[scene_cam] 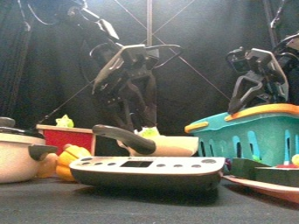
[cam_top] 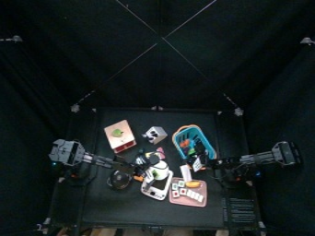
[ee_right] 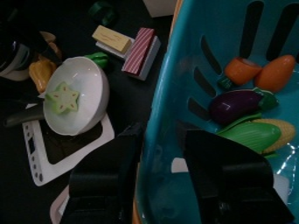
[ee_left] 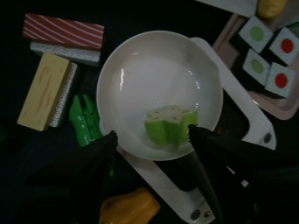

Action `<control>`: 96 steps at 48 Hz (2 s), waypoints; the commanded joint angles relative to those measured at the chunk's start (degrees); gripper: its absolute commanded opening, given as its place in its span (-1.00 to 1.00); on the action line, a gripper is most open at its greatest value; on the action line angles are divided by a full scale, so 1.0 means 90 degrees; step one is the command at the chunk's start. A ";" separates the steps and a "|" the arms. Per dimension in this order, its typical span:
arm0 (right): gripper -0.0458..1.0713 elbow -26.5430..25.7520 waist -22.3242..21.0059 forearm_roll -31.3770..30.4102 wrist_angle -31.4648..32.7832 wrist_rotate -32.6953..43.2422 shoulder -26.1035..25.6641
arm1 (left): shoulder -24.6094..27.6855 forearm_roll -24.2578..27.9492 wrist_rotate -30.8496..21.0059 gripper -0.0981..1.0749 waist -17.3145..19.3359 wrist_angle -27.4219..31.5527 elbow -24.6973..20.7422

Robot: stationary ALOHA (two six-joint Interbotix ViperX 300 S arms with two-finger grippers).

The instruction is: Grab starfruit bottom

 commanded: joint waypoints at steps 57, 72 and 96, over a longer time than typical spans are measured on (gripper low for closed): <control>0.42 -0.0068 -0.0029 -0.0029 -0.0020 0.0000 0.0156 | 0.0625 -0.0459 0.0234 0.85 -0.0059 -0.0322 -0.0586; 0.42 -0.0068 -0.0029 -0.0029 -0.0010 0.0000 0.0166 | 0.0625 -0.0635 0.0234 0.84 -0.0039 -0.0361 -0.0557; 0.42 -0.0068 -0.0029 -0.0029 -0.0020 0.0000 0.0156 | 0.0654 -0.0654 0.0234 0.82 -0.0039 -0.0303 -0.0537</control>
